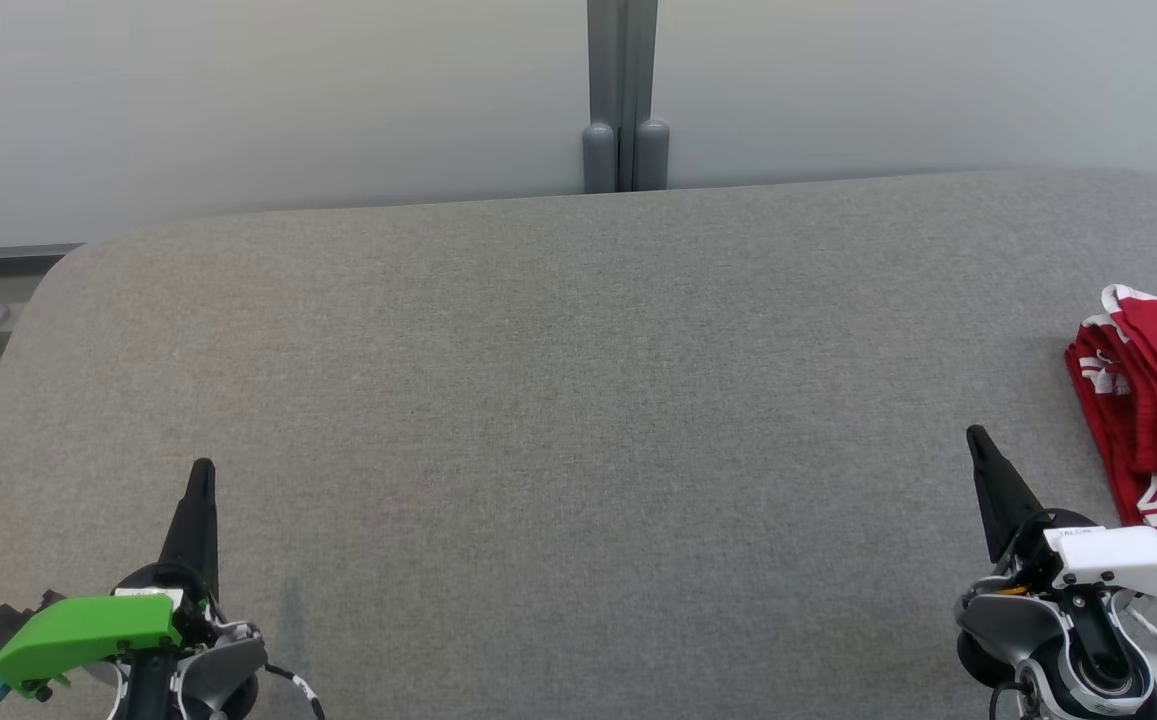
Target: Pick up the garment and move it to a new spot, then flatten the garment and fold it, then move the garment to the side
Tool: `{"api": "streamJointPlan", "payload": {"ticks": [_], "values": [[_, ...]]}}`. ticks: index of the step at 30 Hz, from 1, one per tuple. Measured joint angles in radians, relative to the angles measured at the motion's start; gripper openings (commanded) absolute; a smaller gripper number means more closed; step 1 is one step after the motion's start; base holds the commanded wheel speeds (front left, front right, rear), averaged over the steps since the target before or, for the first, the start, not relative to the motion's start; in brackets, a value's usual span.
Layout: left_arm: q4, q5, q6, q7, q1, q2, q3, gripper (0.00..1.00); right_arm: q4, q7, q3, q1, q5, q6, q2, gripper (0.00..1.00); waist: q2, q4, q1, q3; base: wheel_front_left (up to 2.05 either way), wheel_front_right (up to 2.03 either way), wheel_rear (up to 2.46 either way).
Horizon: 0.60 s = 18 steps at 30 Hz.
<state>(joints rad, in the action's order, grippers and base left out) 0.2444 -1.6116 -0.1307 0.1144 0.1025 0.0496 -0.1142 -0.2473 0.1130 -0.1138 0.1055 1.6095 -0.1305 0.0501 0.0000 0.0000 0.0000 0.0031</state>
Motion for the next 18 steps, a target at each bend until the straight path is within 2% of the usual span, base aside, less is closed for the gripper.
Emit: {"api": "streamJointPlan", "payload": {"ticks": [18], "values": [[0.0,0.0,0.0,0.0,0.0,0.0,0.0,0.0,0.0,0.0,0.0,0.0,0.0,0.0,0.0,0.0,0.0,0.0,0.0,0.0,0.0,0.0,0.0]]}}
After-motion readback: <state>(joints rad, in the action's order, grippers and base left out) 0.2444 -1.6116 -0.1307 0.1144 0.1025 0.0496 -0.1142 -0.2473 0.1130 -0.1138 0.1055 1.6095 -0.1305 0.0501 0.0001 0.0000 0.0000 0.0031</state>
